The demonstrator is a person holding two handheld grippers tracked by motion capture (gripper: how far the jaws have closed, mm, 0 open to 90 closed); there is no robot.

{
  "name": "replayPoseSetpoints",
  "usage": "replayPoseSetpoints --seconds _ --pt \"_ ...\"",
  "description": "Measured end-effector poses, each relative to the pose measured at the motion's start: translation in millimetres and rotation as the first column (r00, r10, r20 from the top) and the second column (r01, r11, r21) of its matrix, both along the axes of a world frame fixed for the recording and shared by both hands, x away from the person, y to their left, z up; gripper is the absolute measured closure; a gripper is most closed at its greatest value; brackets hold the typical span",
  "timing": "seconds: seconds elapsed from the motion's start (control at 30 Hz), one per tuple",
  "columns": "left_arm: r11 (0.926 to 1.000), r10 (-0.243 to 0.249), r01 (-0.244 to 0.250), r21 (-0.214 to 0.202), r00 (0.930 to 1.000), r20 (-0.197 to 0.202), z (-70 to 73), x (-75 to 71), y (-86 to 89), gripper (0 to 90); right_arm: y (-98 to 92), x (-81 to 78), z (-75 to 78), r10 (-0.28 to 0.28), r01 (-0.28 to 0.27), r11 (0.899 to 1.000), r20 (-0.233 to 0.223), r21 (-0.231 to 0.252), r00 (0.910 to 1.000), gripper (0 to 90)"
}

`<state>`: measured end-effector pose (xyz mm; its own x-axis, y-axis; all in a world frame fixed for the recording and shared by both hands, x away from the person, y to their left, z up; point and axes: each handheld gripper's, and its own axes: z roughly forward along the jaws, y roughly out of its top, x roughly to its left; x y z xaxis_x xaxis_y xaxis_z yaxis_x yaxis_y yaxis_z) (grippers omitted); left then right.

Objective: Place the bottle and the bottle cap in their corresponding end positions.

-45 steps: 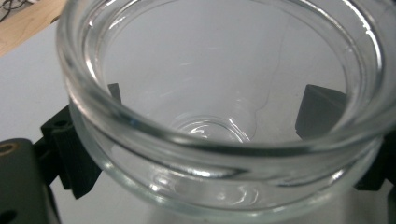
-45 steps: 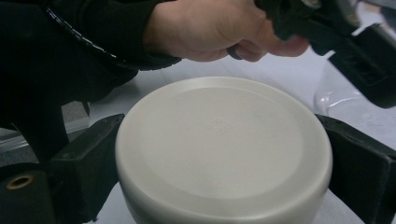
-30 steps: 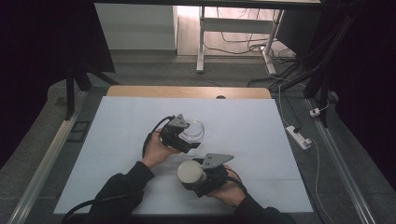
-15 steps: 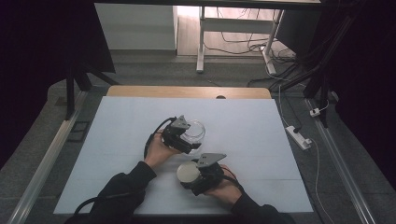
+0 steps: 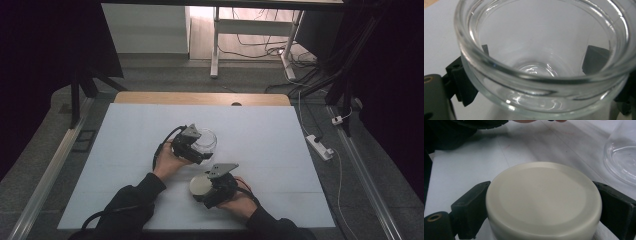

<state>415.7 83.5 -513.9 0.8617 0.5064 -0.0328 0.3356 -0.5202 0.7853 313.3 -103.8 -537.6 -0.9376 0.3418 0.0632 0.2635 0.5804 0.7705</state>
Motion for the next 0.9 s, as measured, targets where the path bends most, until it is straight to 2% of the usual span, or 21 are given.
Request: replayPoseSetpoints --seconds 0.5,0.67,0.73,0.87,0.9 --pt "0.9995 -0.026 0.026 -0.019 0.9996 0.011 -3.8 1.9 4.9 6.7 5.5 0.1 -2.3 -0.005 0.006 0.998 0.01 -0.063 0.9999 6.7" --pt "0.9994 -0.019 0.019 -0.03 0.9996 -0.02 -3.6 4.0 5.4 4.4 4.9 0.3 -1.7 -0.015 0.015 0.998 0.006 -0.057 0.9999 4.1" --pt "0.9994 -0.029 0.029 -0.021 0.9994 -0.019 -3.7 4.1 5.2 0.7 4.0 1.1 -1.5 -0.023 0.023 0.998 0.003 -0.053 0.9997 2.3" --pt "0.9978 -0.049 0.048 -0.046 0.9986 -0.018 -2.0 3.4 6.8 0.0 4.0 0.7 -1.2 -0.02 0.02 0.999 0.001 -0.047 0.9998 0.9" --pt "0.9975 -0.046 0.046 -0.054 0.9988 -0.014 -1.0 3.1 7.5 0.0 3.0 1.0 -0.5 -0.018 0.018 0.999 -0.003 -0.033 0.9998 0.1"
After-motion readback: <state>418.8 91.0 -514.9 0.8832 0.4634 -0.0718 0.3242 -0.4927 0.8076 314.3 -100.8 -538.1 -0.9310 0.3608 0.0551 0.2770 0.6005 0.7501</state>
